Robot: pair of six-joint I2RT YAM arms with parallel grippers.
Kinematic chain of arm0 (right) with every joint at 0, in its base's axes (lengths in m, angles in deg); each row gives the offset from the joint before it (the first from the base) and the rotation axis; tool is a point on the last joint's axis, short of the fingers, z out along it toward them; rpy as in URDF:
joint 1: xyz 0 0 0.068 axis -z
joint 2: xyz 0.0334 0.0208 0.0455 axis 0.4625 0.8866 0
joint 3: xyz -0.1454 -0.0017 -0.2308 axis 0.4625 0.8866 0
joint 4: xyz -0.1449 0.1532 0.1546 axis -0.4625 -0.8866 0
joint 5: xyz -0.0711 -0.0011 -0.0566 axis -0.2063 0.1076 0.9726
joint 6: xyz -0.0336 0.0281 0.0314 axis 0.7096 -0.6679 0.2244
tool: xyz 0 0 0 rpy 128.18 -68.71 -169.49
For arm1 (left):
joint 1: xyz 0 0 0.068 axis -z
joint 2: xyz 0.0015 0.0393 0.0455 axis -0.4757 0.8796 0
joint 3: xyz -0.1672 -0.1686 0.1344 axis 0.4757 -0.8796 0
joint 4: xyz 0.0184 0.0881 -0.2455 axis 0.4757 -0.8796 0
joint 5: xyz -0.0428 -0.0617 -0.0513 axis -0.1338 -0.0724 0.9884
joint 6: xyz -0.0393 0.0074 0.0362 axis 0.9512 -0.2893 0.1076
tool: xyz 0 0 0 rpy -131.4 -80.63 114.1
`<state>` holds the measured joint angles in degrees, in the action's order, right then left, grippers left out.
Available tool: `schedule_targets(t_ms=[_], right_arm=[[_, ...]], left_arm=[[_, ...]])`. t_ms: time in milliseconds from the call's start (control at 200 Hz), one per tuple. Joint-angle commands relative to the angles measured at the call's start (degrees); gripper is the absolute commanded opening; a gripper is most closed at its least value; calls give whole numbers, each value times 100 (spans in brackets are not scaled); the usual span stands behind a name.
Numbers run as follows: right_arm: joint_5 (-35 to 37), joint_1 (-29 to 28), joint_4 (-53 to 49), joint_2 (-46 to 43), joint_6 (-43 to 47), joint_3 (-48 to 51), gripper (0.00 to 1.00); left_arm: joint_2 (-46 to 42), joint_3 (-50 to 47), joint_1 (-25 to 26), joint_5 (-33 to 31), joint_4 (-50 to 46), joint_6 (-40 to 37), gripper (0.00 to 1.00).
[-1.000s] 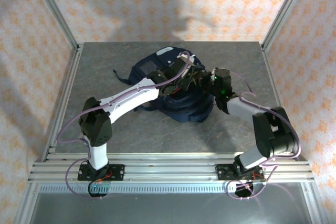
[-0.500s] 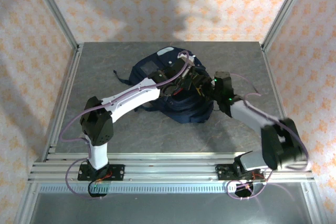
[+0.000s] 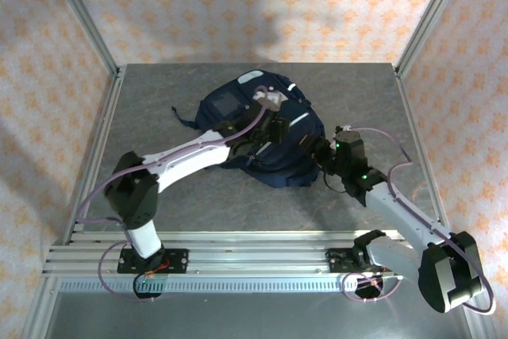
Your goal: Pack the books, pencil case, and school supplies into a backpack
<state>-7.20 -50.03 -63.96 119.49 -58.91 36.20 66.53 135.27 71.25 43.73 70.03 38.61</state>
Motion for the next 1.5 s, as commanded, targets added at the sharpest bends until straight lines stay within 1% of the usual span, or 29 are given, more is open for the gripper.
schedule_targets(t_ms=[0, 60, 150, 210, 330, 455, 641, 681, 741, 756, 806, 866, 961, 1041, 1216, 1321, 1407, 1497], right_arm=[[-28, -243, 17, -120, 330, 17, 53], [-78, -386, 77, -155, 426, 13, 53], [-68, -586, 174, -166, 510, -21, 53], [-60, -689, 204, -132, 541, -70, 53], [23, -857, 173, -70, 568, -175, 53], [35, -924, 178, -82, 559, -150, 51], [94, -934, 187, -179, 524, -49, 50], [97, -934, 191, -183, 524, -44, 50], [80, -934, 208, -159, 537, -44, 50], [73, -934, 208, -143, 541, -45, 49], [66, -942, 196, -99, 571, -47, 49], [70, -956, 162, -35, 606, -48, 48], [132, -1064, 95, 81, 677, -75, 45], [298, -1262, 17, 209, 766, -171, 43], [787, -1688, -81, 571, 926, -573, 43], [1185, -1899, -191, 874, 1011, -912, 47], [1491, -2069, -274, 1198, 1068, -1194, 46], [1563, -2145, -210, 1457, 1051, -1380, 45]], left_arm=[[-754, -861, -430, 44, 654, 629, 58], [-931, -1296, -708, 181, 760, 788, 59], [-964, -1778, -1163, 843, 1144, 1153, 62], [-862, -1889, -1331, 1062, 1332, 1231, 62], [-518, -1704, -1401, 1227, 1458, 1152, 62], [-78, -1492, -1519, 1636, 1611, 1227, 62], [281, -1365, -1525, 1916, 1618, 1297, 58], [338, -1408, -1524, 1979, 1681, 1360, 54], [398, -1482, -1525, 2146, 1876, 1471, 41], [410, -1484, -1519, 2182, 1920, 1498, 36], [439, -1479, -1519, 2288, 2009, 1571, 16], [432, -1428, -1525, 2377, 2073, 1648, 0], [321, -1311, -1534, 2438, 2110, 1802, 0], [160, -1332, -1575, 2623, 2410, 2185, 0], [-129, -1262, -1625, 2536, 2793, 2820, 0], [-256, -1282, -1625, 2559, 3008, 3132, 0], [-321, -1303, -1631, 2582, 3151, 3320, 0], [-378, -1323, -1628, 2583, 3250, 3443, 0]])
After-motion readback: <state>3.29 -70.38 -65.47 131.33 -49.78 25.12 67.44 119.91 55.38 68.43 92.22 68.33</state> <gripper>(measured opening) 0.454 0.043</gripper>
